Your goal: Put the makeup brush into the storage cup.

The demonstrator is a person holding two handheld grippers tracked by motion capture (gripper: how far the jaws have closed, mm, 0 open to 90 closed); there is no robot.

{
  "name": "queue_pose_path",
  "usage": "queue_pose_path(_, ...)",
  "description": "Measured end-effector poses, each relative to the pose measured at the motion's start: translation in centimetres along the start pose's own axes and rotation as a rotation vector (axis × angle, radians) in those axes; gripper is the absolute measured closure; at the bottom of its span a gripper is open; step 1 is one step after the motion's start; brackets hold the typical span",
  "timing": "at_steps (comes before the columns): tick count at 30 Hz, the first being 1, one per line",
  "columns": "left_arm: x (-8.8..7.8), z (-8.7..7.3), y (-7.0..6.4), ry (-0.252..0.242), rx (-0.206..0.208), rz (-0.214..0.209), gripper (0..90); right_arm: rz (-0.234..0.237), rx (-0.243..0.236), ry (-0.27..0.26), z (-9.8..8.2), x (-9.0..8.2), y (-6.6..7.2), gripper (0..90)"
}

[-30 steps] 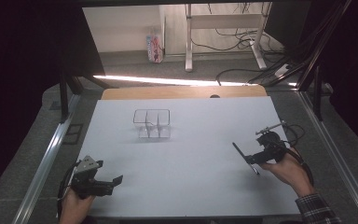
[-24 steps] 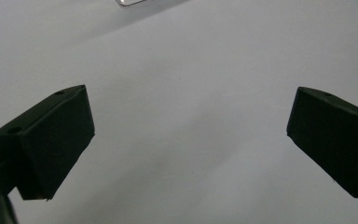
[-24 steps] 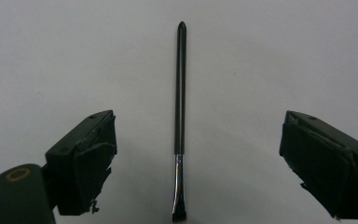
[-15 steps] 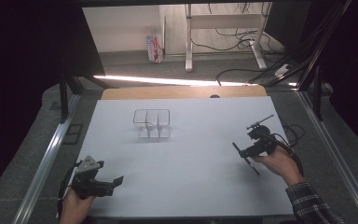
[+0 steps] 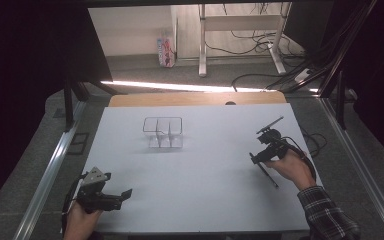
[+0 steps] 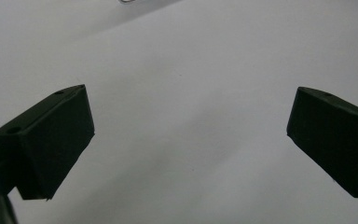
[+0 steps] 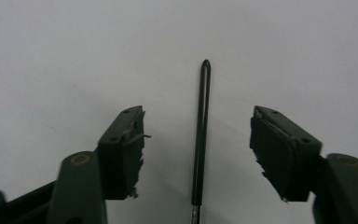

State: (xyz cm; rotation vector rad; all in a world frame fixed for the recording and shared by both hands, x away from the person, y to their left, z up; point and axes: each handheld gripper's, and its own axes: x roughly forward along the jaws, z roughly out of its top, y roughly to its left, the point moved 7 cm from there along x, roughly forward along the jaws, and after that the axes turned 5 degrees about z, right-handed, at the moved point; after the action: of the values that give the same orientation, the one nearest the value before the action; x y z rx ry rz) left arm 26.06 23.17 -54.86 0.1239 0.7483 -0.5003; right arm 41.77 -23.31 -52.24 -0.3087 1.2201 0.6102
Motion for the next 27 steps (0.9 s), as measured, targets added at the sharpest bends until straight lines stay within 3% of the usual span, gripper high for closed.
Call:
queue_pose_path(5,0.0,0.0,0.0,0.000,-0.004,-0.002,1.3,0.012,-0.010,0.031,-0.6,0.9,-0.3,50.5)
queue_pose_path(19,0.0,0.0,0.0,0.000,-0.007,-0.002,1.2,0.001,-0.042,0.122,-2.6,2.2,-0.9,68.2)
queue_pose_path(22,0.0,0.0,0.0,0.000,-0.005,-0.003,1.2,-0.015,-0.070,0.147,-3.1,2.4,-1.0,82.1)
queue_pose_path(27,0.0,0.0,-0.2,-0.004,-0.018,-0.012,2.0,-0.001,-0.061,0.131,-3.2,2.4,-1.0,83.6)
